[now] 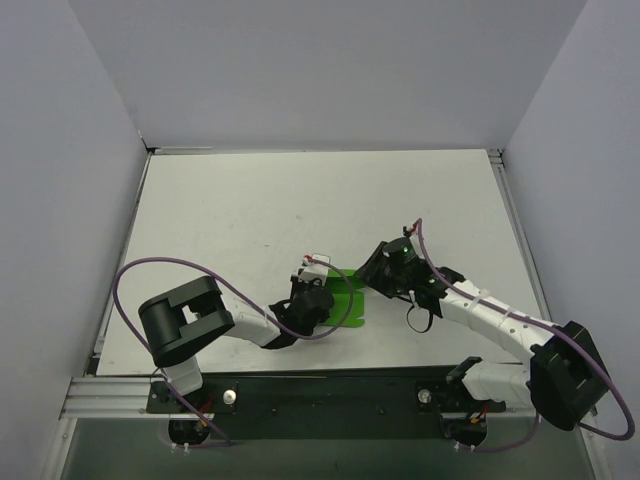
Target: Fold the paper box
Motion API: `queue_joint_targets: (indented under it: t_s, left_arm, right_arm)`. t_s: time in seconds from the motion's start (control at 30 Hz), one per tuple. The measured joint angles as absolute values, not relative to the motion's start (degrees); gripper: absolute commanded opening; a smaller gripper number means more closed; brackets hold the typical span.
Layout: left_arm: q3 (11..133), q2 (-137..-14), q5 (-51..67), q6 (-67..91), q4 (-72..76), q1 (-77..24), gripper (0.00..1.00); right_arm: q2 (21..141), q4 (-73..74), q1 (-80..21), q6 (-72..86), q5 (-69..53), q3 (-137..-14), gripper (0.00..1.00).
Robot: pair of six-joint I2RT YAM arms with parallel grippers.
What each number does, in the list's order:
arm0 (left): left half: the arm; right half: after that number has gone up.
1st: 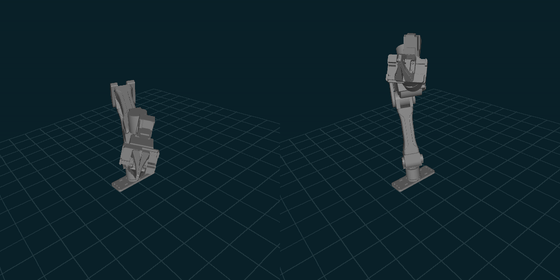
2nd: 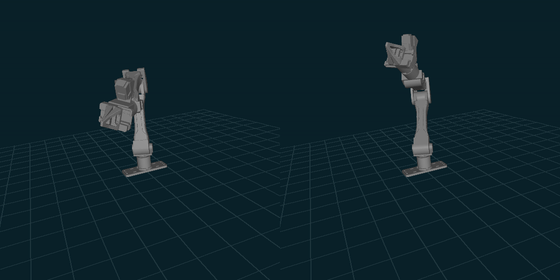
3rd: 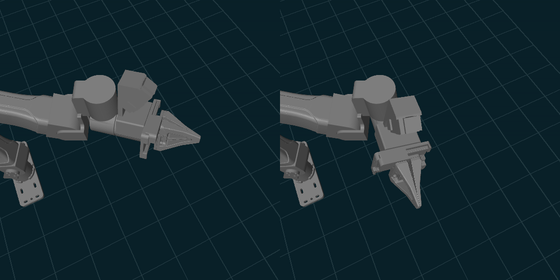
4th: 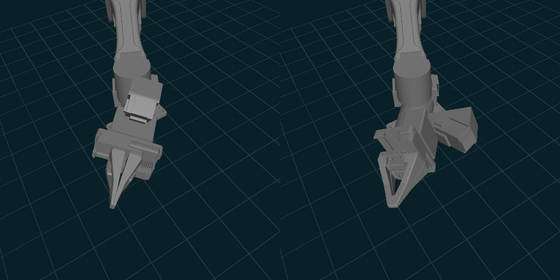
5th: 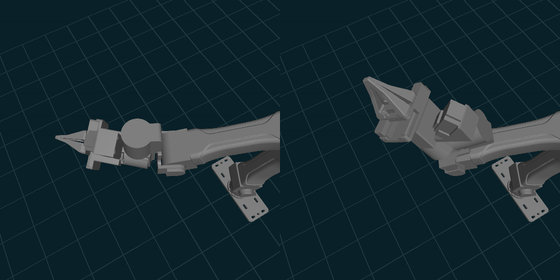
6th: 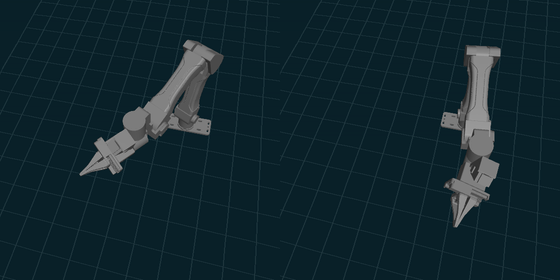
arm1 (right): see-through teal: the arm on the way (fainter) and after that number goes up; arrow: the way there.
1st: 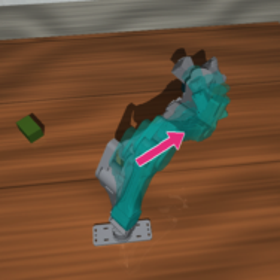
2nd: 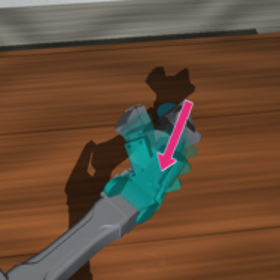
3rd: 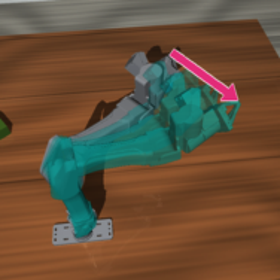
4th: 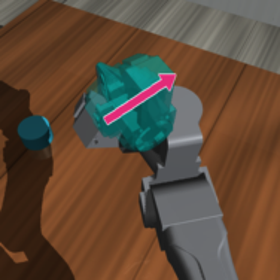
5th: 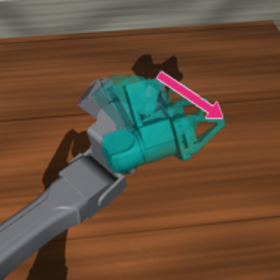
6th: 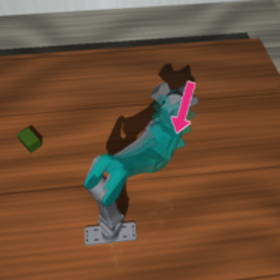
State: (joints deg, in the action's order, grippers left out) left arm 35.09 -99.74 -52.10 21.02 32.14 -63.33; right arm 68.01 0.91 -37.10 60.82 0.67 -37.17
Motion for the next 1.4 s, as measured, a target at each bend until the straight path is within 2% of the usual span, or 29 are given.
queue_joint_targets:
  t_s: [0.23,0.63,0.83,0.97,1.17,1.4]
  left_arm:
    - [35.1,-99.6,-52.3,21.4,31.7,-63.4,0.00]
    - [35.6,-99.0,-52.2,22.1,29.5,-63.4,0.00]
    - [37.3,-97.0,-51.2,24.0,22.7,-63.4,0.18]
    - [38.2,-94.9,-50.2,23.8,17.9,-63.4,0.33]
    - [38.2,-94.7,-48.7,23.3,11.6,-63.4,0.44]
    - [38.1,-94.1,-47.9,23.4,9.4,-63.8,0.69]
  right_arm:
    - [70.3,-4.0,-35.9,60.7,-2.9,-37.1,0.40]
    - [69.9,-2.2,-35.9,58.5,-0.6,-37.2,0.41]
    - [67.9,-1.0,-36.0,58.1,-0.4,-37.3,0.42]
    - [65.4,0.3,-36.1,58.0,-0.4,-37.3,0.42]
    - [62.8,1.3,-36.1,58.0,0.0,-37.3,0.42]
    - [62.7,1.8,-36.1,58.0,0.0,-37.3,0.42]
